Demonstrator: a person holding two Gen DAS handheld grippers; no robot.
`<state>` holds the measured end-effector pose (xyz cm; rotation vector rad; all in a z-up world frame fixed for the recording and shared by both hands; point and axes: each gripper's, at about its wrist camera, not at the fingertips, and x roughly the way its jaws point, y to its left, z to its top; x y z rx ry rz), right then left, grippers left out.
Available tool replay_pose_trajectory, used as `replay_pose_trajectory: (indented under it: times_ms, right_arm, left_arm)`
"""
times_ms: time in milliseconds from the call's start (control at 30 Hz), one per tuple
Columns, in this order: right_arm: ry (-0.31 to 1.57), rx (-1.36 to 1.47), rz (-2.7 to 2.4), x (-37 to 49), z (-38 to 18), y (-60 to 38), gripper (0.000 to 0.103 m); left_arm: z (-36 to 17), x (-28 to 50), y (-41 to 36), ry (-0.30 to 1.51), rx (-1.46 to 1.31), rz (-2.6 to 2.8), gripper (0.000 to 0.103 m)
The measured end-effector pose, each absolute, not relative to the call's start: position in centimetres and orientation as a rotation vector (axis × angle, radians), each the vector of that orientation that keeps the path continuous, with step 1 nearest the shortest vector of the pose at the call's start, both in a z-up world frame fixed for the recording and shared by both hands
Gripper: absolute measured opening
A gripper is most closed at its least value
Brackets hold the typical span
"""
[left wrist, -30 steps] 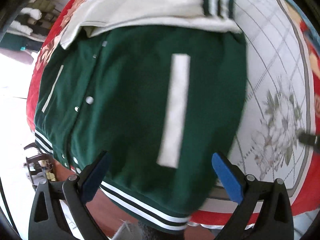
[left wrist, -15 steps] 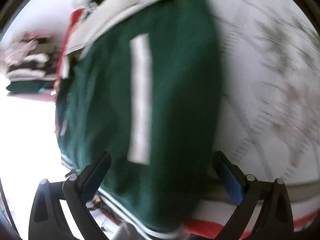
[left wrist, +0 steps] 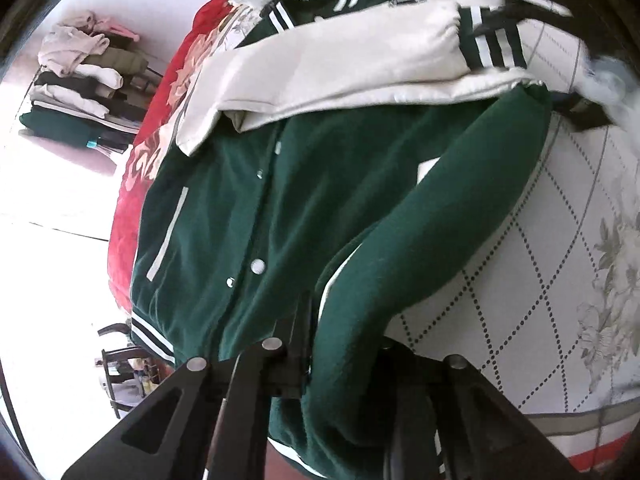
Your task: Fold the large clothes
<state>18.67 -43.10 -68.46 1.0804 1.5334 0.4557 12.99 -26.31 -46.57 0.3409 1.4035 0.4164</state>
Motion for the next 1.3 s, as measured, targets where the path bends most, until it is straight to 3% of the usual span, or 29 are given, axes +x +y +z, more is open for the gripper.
replay_pose_trajectory:
  times_ms: [33, 67, 100, 167, 367, 500, 633, 767, 867, 933, 967, 1000, 1067, 1200, 1300]
  right_arm:
    - [1.541, 1.122, 0.476, 19.4, -68.9, -42.3, 0.078]
    - [1.568, 1.170, 0.496, 20.5, -69.5, -41.6, 0.071]
    - [1.578, 1.212, 0.501, 21.3, -69.5, -41.2, 0.051]
    - [1.554, 1.182, 0.431, 22.1, -68.6, -40.5, 0.032]
    - [1.480, 1.004, 0.405, 23.1, -58.6, -35.8, 0.026]
    - [1.445, 0.828, 0.408, 25.3, -50.0, -27.8, 0.026]
    - [1.471, 0.627, 0.400, 27.9, -45.3, -18.2, 0.026]
    - [1.549, 0.439, 0.347, 30.0, -47.2, -6.0, 0.026]
    - [1.636, 0.322, 0.284, 31.4, -52.3, 1.1, 0.027]
    - [1.704, 0.233, 0.290, 31.0, -55.9, 4.2, 0.039]
    - [1.739, 0.234, 0.307, 31.1, -57.6, 5.3, 0.055]
    - [1.751, 0.246, 0.337, 31.1, -58.4, 5.8, 0.067]
    - [1.727, 0.313, 0.453, 30.9, -57.8, 5.0, 0.070]
    - [1.654, 0.464, 0.620, 30.8, -53.6, 0.8, 0.071]
    - [1.548, 0.468, 0.485, 30.4, -51.0, -7.9, 0.074]
  left_arm:
    - [-46.1, 13.2, -25.5, 1.403, 0.335, 0.403, 0.011]
    - [-45.7, 13.4, -24.6, 1.405, 0.315, 0.389, 0.010]
    - [-45.2, 13.3, -24.8, 1.404, 0.304, 0.384, 0.010]
    - [-44.0, 13.3, -23.5, 1.390, 0.275, 0.355, 0.010]
    - [-38.9, 13.1, -17.2, 1.351, 0.108, 0.286, 0.010]
    - [-36.4, 13.5, -9.8, 1.344, -0.050, 0.260, 0.010]
    - [-37.0, 13.8, 0.5, 1.367, -0.244, 0.290, 0.014]
    - [-41.2, 13.4, 9.1, 1.413, -0.409, 0.340, 0.018]
    - [-45.8, 12.6, 14.7, 1.465, -0.501, 0.390, 0.031]
    - [-48.8, 11.7, 18.0, 1.499, -0.539, 0.434, 0.040]
    - [-49.7, 11.2, 19.1, 1.507, -0.556, 0.458, 0.055]
    - [-50.5, 10.2, 20.8, 1.504, -0.600, 0.487, 0.078]
    - [-51.1, 8.7, 22.7, 1.493, -0.647, 0.538, 0.097]
    - [-50.8, 7.7, 23.7, 1.484, -0.719, 0.574, 0.097]
    - [-49.1, 8.6, 22.5, 1.472, -0.658, 0.592, 0.097]
